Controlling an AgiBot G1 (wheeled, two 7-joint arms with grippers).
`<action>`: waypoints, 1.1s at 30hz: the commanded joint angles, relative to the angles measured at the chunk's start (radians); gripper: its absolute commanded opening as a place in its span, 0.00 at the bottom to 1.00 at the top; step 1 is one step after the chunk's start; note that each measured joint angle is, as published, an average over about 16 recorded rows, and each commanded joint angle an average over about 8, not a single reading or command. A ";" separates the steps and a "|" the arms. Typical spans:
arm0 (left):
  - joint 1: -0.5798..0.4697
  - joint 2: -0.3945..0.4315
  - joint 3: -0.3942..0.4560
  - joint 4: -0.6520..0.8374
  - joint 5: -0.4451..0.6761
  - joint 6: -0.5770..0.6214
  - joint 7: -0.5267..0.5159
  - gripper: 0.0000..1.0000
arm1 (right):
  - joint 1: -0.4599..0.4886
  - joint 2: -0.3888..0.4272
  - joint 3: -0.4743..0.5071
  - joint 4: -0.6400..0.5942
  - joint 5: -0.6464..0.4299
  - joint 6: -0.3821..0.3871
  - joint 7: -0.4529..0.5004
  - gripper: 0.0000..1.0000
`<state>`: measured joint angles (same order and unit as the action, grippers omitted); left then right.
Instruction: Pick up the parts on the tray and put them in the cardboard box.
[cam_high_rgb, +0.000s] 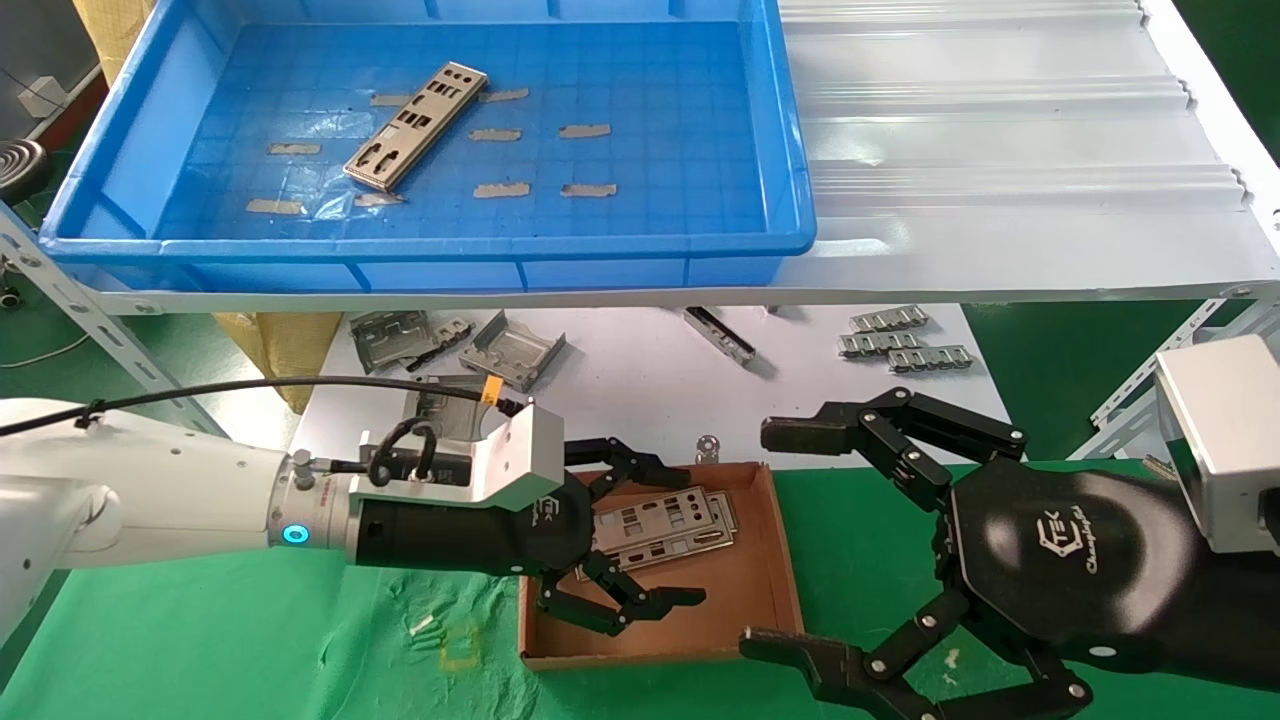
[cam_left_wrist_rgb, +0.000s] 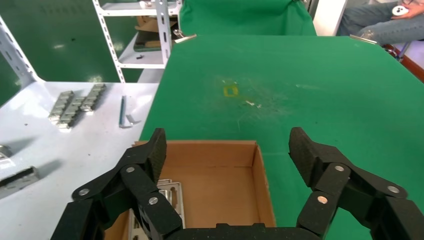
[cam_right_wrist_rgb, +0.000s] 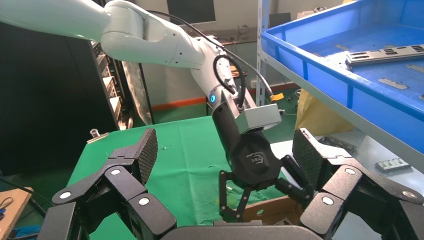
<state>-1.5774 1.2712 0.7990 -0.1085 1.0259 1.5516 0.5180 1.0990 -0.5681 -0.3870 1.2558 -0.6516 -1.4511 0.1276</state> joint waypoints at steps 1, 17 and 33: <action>0.001 -0.008 -0.005 0.011 -0.010 0.046 -0.017 1.00 | 0.000 0.000 0.000 0.000 0.000 0.000 0.000 1.00; 0.055 -0.074 -0.056 -0.124 -0.033 0.007 -0.081 1.00 | 0.000 0.000 0.000 0.000 0.000 0.000 0.000 1.00; 0.189 -0.249 -0.195 -0.439 -0.112 -0.012 -0.268 1.00 | 0.000 0.000 0.000 0.000 0.000 0.000 0.000 1.00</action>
<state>-1.3883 1.0220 0.6041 -0.5472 0.9142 1.5398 0.2499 1.0990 -0.5680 -0.3871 1.2555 -0.6515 -1.4510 0.1275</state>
